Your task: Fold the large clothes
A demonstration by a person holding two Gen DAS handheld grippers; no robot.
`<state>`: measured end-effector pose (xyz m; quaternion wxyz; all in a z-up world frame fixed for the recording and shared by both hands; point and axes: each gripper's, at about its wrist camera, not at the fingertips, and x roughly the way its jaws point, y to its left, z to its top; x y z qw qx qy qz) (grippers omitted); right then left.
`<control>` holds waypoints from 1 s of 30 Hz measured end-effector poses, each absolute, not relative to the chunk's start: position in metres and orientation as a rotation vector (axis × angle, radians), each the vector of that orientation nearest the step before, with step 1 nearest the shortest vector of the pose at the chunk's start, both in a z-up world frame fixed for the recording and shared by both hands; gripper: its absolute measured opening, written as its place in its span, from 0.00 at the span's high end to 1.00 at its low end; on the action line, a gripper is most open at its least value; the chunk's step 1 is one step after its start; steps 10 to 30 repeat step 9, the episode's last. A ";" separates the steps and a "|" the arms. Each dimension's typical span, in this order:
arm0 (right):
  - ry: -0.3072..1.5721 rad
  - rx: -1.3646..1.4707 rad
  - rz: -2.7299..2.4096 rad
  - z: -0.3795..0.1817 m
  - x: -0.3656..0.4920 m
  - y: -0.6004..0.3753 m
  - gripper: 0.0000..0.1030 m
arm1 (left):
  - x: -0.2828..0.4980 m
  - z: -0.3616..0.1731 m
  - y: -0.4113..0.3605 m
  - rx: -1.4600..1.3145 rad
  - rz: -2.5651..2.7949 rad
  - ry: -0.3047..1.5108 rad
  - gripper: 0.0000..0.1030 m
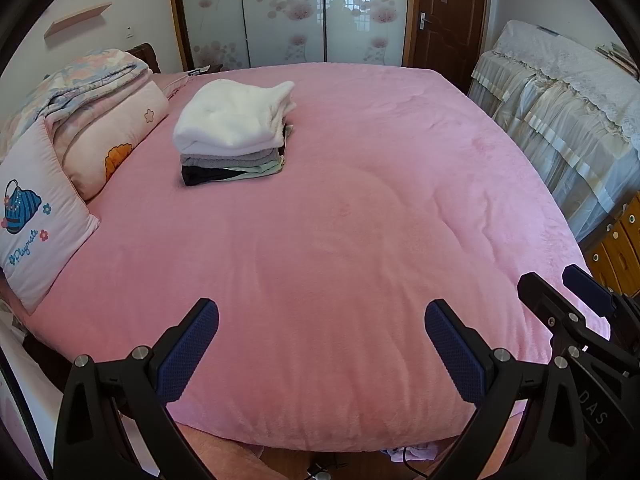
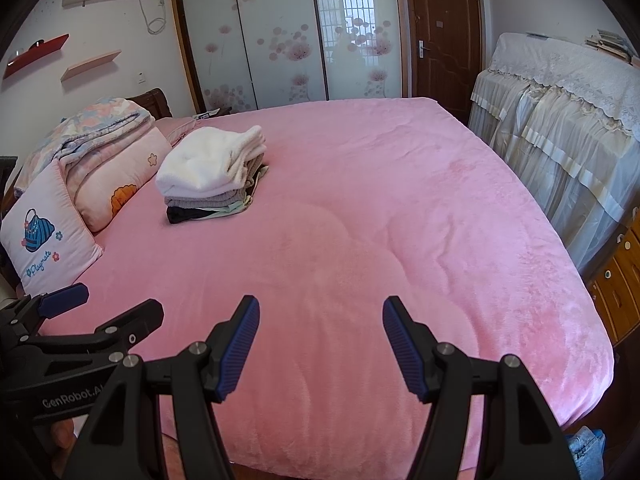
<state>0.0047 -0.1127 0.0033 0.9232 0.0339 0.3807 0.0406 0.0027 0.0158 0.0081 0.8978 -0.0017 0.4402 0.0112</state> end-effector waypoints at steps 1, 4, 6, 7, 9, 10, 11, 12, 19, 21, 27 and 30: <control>0.782 0.069 0.084 0.003 0.005 -0.113 0.37 | 0.003 0.008 0.016 -0.003 0.023 0.912 0.01; 0.783 0.070 0.084 0.003 0.005 -0.113 0.37 | 0.003 0.008 0.016 -0.003 0.023 0.912 0.01; 0.783 0.069 0.084 0.003 0.005 -0.113 0.37 | 0.003 0.008 0.016 -0.002 0.024 0.913 0.01; 0.783 0.069 0.084 0.002 0.004 -0.113 0.37 | 0.002 0.008 0.016 -0.003 0.024 0.912 0.01; 0.782 0.070 0.085 0.003 0.005 -0.113 0.37 | 0.002 0.008 0.016 -0.002 0.025 0.912 0.01; 0.782 0.070 0.085 0.003 0.005 -0.113 0.37 | 0.002 0.008 0.016 -0.002 0.025 0.912 0.01; 0.782 0.070 0.085 0.003 0.005 -0.113 0.37 | 0.002 0.008 0.016 -0.002 0.025 0.912 0.01; 0.782 0.070 0.085 0.003 0.005 -0.113 0.37 | 0.002 0.008 0.016 -0.002 0.025 0.912 0.01; 0.782 0.070 0.085 0.003 0.005 -0.113 0.37 | 0.002 0.008 0.016 -0.002 0.025 0.912 0.01; 0.782 0.070 0.085 0.003 0.005 -0.113 0.37 | 0.002 0.008 0.016 -0.002 0.025 0.912 0.01; 0.782 0.070 0.085 0.003 0.005 -0.113 0.37 | 0.002 0.008 0.016 -0.002 0.025 0.912 0.01; 0.782 0.070 0.085 0.003 0.005 -0.113 0.37 | 0.002 0.008 0.016 -0.002 0.025 0.912 0.01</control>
